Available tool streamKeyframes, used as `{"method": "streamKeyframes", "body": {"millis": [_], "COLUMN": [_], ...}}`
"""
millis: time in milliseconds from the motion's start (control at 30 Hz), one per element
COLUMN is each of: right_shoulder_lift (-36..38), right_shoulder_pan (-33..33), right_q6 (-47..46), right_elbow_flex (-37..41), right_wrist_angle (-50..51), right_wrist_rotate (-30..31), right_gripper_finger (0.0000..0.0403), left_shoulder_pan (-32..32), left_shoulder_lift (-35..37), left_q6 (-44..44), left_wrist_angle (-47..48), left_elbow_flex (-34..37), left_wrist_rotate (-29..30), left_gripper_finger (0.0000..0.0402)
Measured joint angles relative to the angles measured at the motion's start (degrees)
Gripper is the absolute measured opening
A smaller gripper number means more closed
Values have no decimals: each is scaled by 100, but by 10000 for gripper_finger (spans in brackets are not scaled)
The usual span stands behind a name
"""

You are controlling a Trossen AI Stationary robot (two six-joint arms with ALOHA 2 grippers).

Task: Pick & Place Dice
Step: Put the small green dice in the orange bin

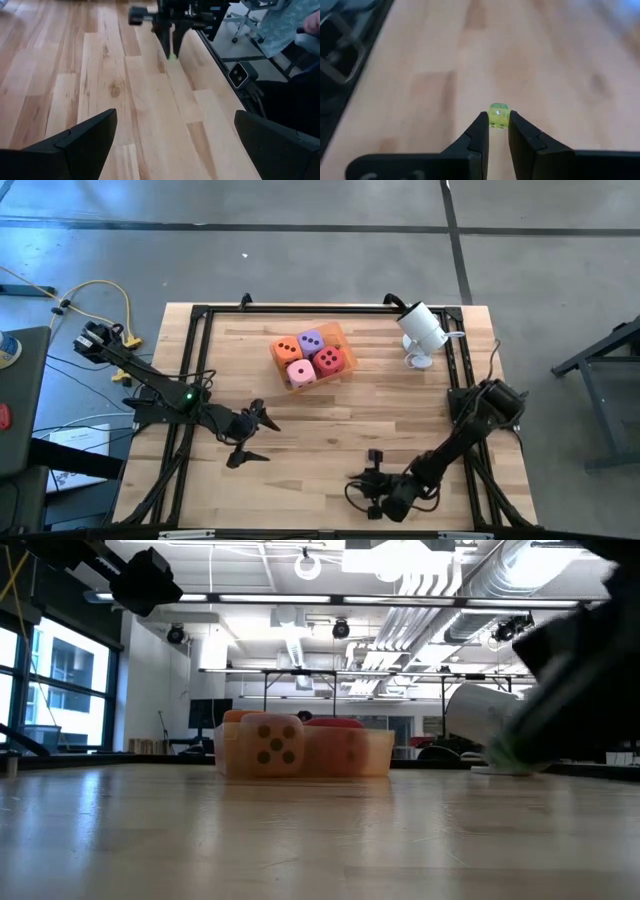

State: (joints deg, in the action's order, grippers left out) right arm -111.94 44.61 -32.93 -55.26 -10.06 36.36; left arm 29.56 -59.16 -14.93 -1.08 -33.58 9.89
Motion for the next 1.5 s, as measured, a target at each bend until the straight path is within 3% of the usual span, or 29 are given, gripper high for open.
{"method": "streamKeyframes", "body": {"millis": [267,600,767,1300,1500], "right_shoulder_lift": [846,1538,1535,1506,1506], "right_shoulder_pan": [-435,-1907,-2633,-3524,-4109], "right_q6": [347,723,695,647,1268], "right_elbow_flex": [-5,-10,-14,-16,-16], "right_wrist_angle": [385,290,129,247,79], "right_wrist_rotate": [824,810,513,439,513], "right_gripper_finger": [41,41,41,41,41], "left_shoulder_pan": [-1,5,80,564,854], "left_shoulder_lift": [0,0,0,0,-5], "left_q6": [193,459,464,-75,-589], "left_wrist_angle": [0,22,109,98,-163], "left_elbow_flex": [0,0,0,0,0], "left_wrist_rotate": [-2,-5,-7,18,582], "left_gripper_finger": [394,394,394,394,394]}}
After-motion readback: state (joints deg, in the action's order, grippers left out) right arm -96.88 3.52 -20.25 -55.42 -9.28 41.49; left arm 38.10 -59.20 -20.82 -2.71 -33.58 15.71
